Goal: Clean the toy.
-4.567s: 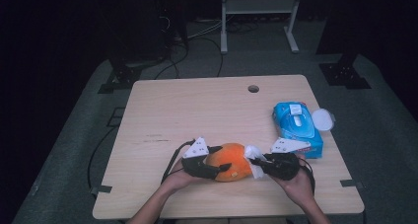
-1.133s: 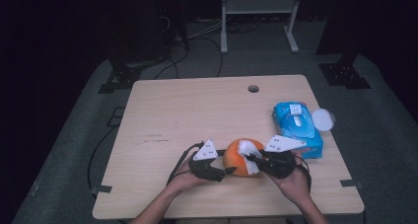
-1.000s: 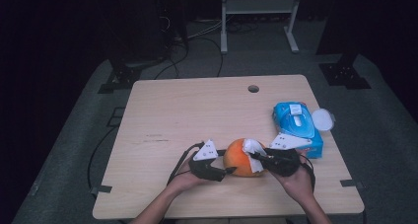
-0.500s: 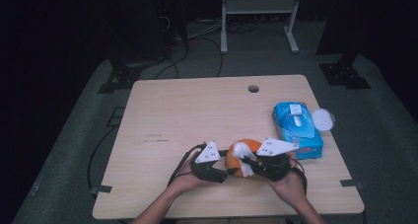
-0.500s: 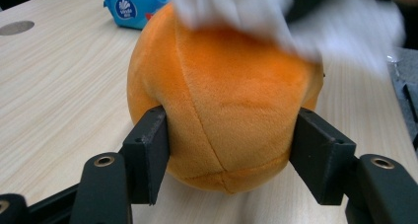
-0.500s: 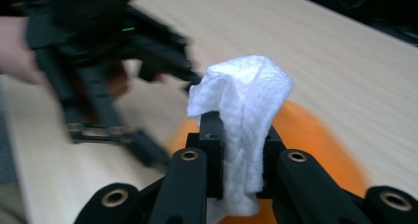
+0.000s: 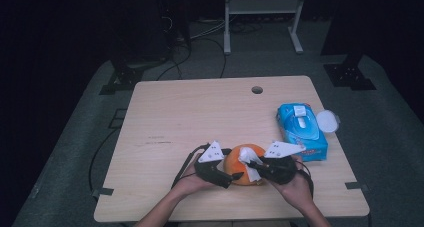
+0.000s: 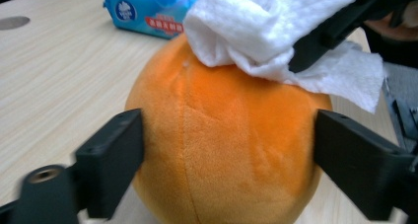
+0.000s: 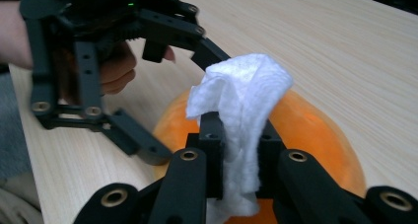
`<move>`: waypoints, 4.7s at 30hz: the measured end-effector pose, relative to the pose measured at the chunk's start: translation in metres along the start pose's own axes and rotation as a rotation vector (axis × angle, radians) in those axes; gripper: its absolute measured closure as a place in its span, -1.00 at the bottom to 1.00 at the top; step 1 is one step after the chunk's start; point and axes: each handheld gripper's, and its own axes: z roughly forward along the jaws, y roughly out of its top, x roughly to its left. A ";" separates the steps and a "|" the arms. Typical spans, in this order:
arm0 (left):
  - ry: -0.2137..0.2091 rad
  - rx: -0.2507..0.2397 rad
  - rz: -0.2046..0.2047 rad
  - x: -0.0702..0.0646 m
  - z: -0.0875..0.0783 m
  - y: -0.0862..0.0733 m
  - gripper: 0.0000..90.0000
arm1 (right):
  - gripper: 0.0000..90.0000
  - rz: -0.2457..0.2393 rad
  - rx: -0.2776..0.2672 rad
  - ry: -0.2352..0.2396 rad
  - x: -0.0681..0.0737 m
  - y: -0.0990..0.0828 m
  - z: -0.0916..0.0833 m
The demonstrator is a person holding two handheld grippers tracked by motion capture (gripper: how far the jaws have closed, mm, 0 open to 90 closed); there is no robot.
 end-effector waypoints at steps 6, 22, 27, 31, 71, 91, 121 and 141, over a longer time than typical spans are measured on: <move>-0.011 0.004 -0.007 0.007 -0.002 -0.006 -0.50 | 0.75 0.047 -0.011 -0.048 -0.019 -0.005 -0.011; -0.021 -0.007 0.006 0.005 -0.004 -0.004 -0.36 | 0.76 0.041 -0.020 -0.001 -0.010 -0.008 -0.008; -0.024 -0.004 0.011 0.005 -0.005 -0.005 -0.34 | 0.76 0.111 -0.026 -0.020 -0.032 -0.021 -0.016; -0.031 0.001 0.013 0.005 -0.007 -0.007 -0.34 | 0.76 0.129 0.002 -0.051 -0.038 -0.028 -0.019; -0.077 0.035 0.090 -0.003 -0.007 -0.003 -0.35 | 0.75 0.163 0.022 -0.031 -0.039 -0.022 -0.019; -0.080 0.016 0.106 -0.012 0.000 0.001 -0.36 | 0.75 0.083 -0.005 0.049 -0.016 -0.003 -0.015; -0.062 0.013 0.113 -0.018 0.002 0.005 -0.38 | 0.77 0.042 0.018 0.055 -0.001 -0.001 -0.002; -0.056 -0.002 -0.017 -0.004 0.000 0.005 -0.25 | 0.78 0.145 -0.021 0.033 -0.025 -0.010 -0.021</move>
